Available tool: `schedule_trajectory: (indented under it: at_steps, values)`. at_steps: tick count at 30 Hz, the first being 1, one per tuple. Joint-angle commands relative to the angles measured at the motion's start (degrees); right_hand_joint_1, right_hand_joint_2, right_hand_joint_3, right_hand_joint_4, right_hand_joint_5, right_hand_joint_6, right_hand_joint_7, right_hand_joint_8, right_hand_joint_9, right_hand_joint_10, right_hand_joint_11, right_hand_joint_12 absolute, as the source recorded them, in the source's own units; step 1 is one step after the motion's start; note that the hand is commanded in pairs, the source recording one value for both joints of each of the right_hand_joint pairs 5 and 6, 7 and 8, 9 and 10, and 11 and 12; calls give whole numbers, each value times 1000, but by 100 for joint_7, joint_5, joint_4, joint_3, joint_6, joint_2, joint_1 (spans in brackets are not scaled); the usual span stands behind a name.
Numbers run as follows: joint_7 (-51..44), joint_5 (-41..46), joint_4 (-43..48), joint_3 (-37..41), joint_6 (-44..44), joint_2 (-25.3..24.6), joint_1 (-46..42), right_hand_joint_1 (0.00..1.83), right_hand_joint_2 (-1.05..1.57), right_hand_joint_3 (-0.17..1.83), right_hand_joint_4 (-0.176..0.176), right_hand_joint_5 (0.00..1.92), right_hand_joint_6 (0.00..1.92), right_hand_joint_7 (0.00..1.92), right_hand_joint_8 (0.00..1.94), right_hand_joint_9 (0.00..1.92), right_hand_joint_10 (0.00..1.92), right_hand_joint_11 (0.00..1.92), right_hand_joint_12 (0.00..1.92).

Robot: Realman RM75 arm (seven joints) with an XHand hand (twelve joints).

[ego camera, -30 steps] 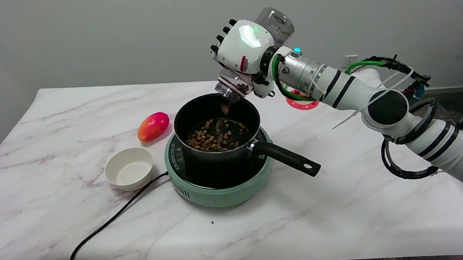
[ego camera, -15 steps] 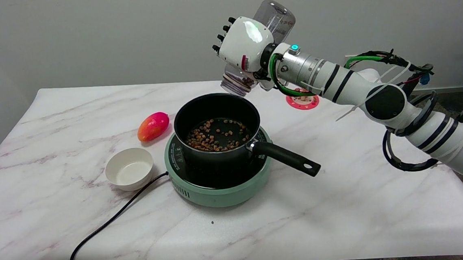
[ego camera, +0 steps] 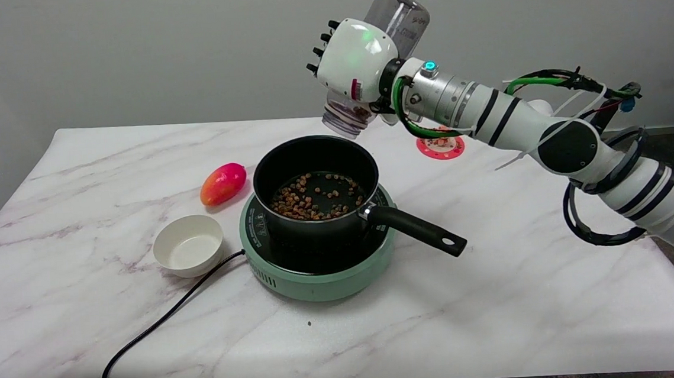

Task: Pour the contents of the bottle into the soup pot.

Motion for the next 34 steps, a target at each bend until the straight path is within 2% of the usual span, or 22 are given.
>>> schedule_trajectory:
  at_steps: [1,10,29,34]
  values:
    - [-25,-207,1027,-208,380,613,-17,1459,588,804,0,1920,1920,1760,1760,1249,1249,1095,1095]
    - [-227,452,1108,-266,295,714,-43,1453,609,795,0,1920,1920,1778,1778,1251,1251,1100,1100]
    - [-228,515,990,-362,127,618,-6,1450,647,764,0,1920,1920,1787,1787,1258,1258,1111,1111]
    - [-68,1220,970,-301,-297,618,-48,1451,658,744,0,1920,1920,1778,1778,1259,1259,1113,1113]
